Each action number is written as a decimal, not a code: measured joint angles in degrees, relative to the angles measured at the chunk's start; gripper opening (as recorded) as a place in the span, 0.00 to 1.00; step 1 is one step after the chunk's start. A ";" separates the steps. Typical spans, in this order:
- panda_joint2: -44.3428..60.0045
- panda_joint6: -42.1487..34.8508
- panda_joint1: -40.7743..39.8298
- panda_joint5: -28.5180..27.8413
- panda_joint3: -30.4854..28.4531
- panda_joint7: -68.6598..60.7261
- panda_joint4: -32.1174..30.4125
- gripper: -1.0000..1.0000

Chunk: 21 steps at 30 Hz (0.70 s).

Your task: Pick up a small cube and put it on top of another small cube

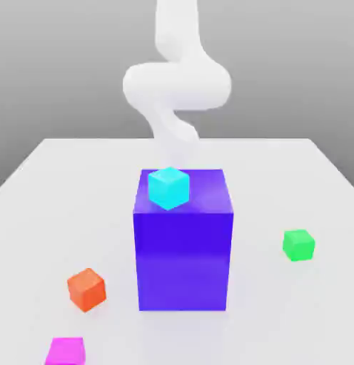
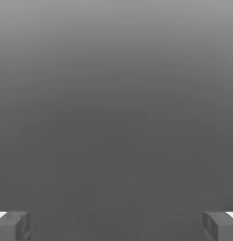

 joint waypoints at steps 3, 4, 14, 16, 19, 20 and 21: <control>6.53 1.79 1.02 1.66 -2.64 -3.19 0.10 0.50; 8.61 2.35 1.40 2.19 -3.55 -4.23 0.13 0.50; 29.45 7.87 2.96 8.67 -10.54 -15.28 0.49 0.50; 33.62 8.99 2.70 10.05 -11.35 -17.56 0.56 0.50; 39.84 10.68 1.39 11.74 -11.92 -20.70 0.66 0.50; 41.88 11.26 0.91 12.16 -12.05 -21.65 0.69 0.50; 43.91 11.86 0.52 12.50 -12.12 -22.54 0.71 0.50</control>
